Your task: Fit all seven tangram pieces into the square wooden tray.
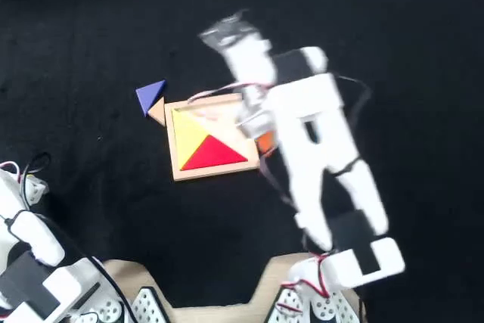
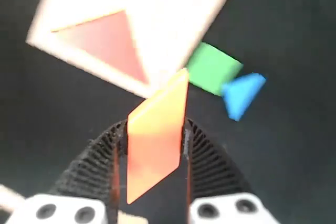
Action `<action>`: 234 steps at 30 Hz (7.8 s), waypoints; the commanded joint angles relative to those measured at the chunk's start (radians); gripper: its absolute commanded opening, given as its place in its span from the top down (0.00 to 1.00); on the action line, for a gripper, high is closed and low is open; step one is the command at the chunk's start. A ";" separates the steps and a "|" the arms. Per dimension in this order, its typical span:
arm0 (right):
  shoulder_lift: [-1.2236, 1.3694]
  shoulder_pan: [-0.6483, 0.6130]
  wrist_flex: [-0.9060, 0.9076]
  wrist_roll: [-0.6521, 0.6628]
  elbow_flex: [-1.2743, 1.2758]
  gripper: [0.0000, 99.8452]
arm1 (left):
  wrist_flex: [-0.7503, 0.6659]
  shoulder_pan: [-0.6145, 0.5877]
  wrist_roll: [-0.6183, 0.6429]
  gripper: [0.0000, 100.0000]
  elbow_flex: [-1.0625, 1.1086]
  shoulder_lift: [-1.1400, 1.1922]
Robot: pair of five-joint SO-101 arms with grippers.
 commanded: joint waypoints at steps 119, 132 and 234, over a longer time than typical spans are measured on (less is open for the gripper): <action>1.069 0.354 0.041 0.256 -0.987 0.73 | 0.006 0.044 -0.023 0.77 -0.010 -0.005; 1.063 0.361 0.081 0.262 -1.001 0.99 | 0.006 0.044 -0.023 0.77 -0.010 -0.005; 0.760 -0.216 0.048 -0.212 -0.564 0.99 | 0.006 0.050 -0.023 0.77 -0.016 -0.005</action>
